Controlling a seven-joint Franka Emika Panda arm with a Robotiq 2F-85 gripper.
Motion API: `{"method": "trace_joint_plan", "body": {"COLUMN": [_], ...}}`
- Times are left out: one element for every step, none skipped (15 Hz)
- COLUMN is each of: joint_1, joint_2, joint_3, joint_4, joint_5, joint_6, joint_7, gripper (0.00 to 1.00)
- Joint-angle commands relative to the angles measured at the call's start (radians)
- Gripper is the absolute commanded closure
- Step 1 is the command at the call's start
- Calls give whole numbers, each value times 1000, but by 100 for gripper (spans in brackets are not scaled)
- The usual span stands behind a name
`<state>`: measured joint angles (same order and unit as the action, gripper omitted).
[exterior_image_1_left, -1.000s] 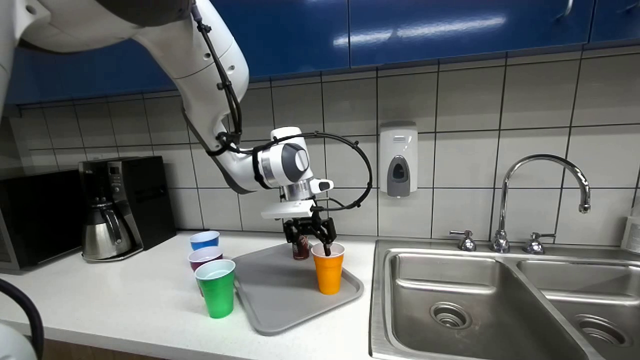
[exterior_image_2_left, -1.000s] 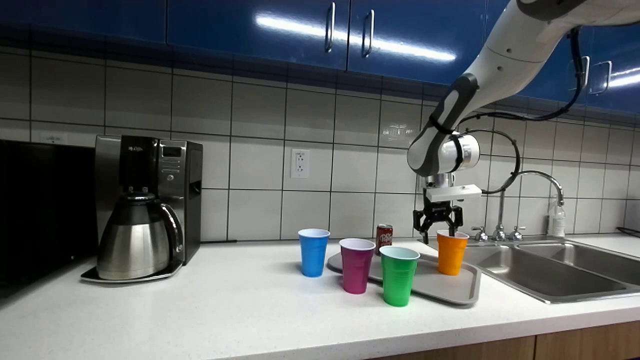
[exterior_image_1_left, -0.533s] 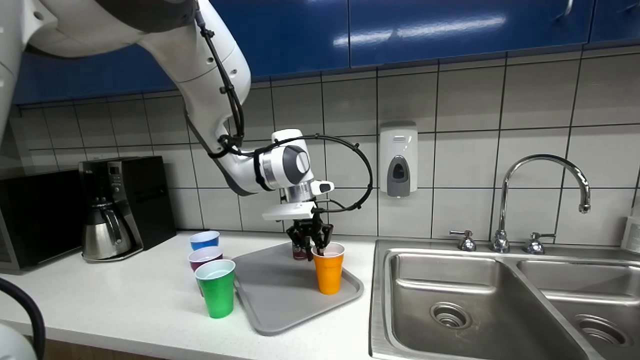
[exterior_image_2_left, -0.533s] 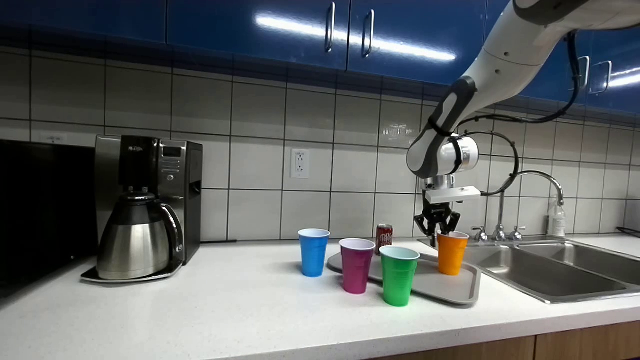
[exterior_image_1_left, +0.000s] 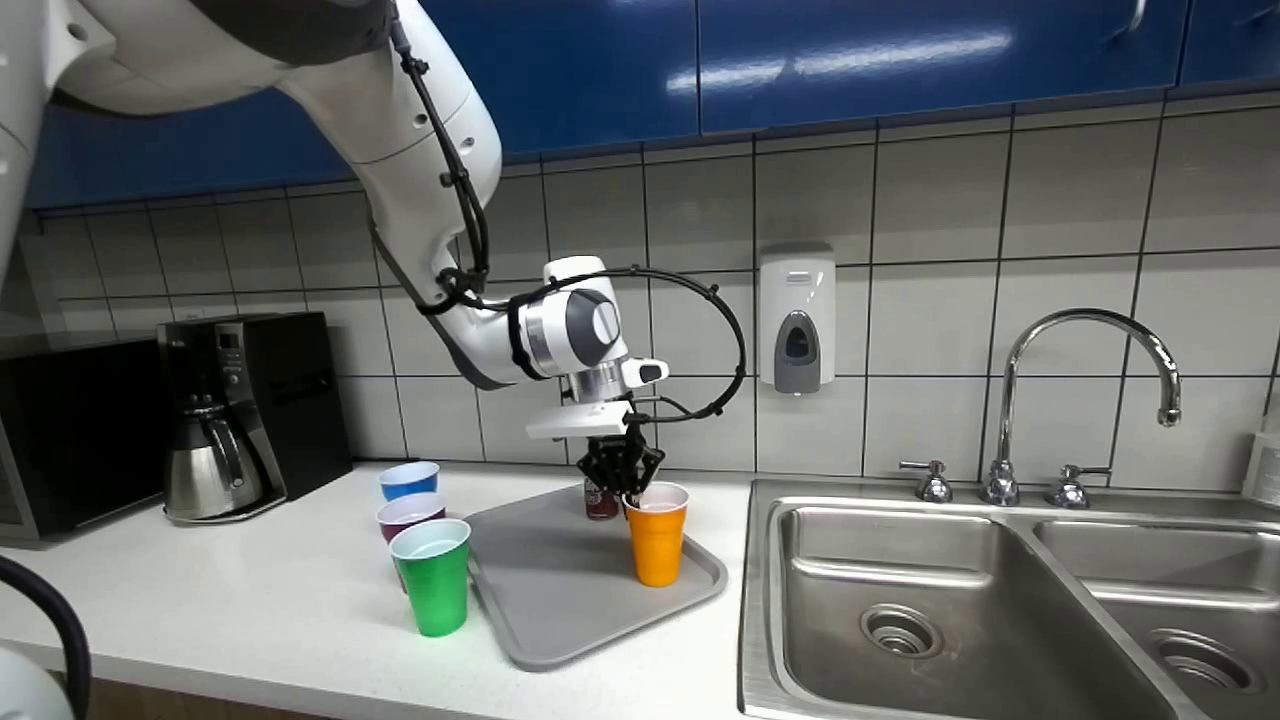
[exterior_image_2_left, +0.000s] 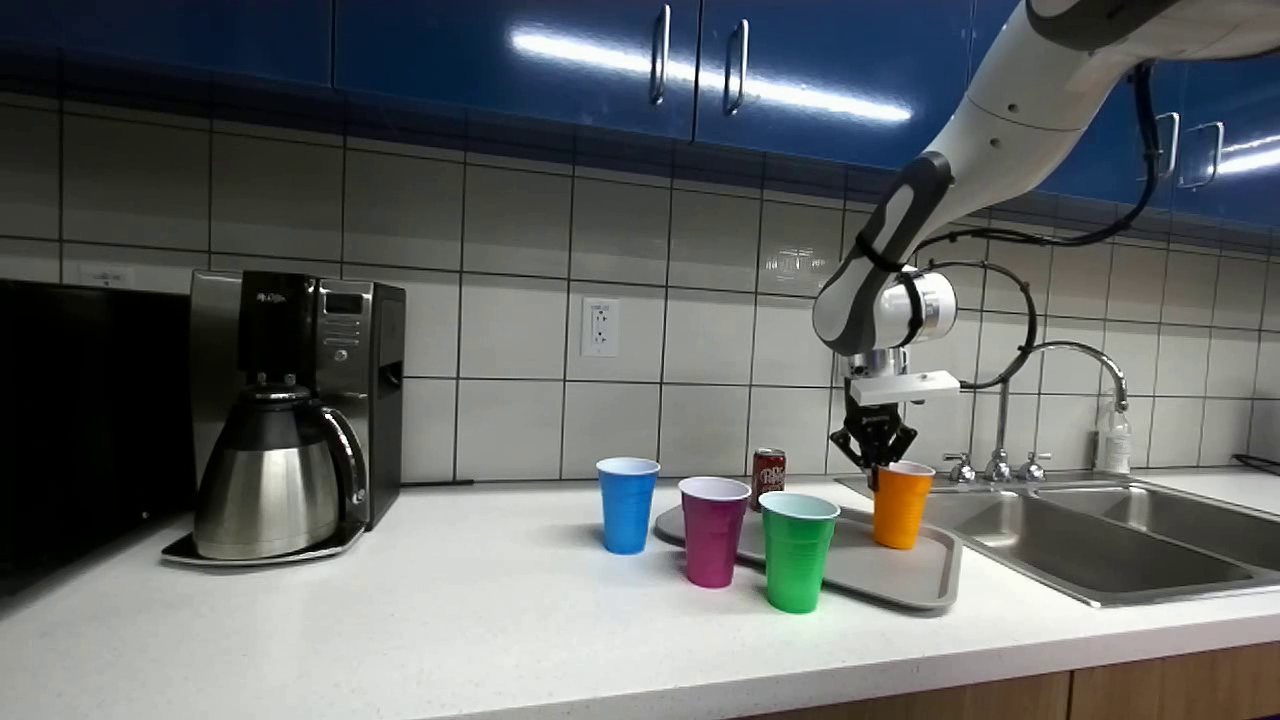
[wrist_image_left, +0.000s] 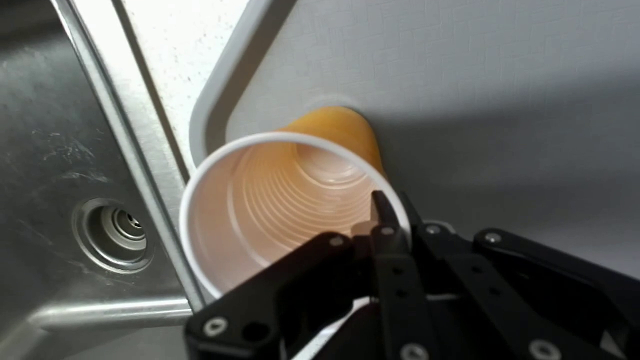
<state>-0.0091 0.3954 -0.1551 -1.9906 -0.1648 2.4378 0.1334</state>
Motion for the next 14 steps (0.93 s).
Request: {"method": "trace_joint_plan", "body": {"joint_1": [-4,-3,-2,-1,-1,0,0,0,0,0,-1,-2,-3,-4], "joint_2": [-16,-18,-20,-22,-24,-25,-26,-27,-28,-28,-27,-26,-23,-19], "joint_3": [2,1,1,0,0,-1,-1,-1,-1,-2,-2,-2,-3,-4], "joint_4": [8,9,11,13,16,18,21,24,27,32,38,45,51,59], "joint_5": [-17,-19,-21,-22,-24,-25,-26,-27,-27,-28,-28,-27,-27,-27], "joint_6": [0,0,0,0,0,1,2,3,4,4,5,7,9,10], "joint_7": [12,13,15,16,16,17,18,18,18,18,18,18,18,17], "gripper": [99,99,99,99,99,99,99,99,99,99,99,99,99,99]}}
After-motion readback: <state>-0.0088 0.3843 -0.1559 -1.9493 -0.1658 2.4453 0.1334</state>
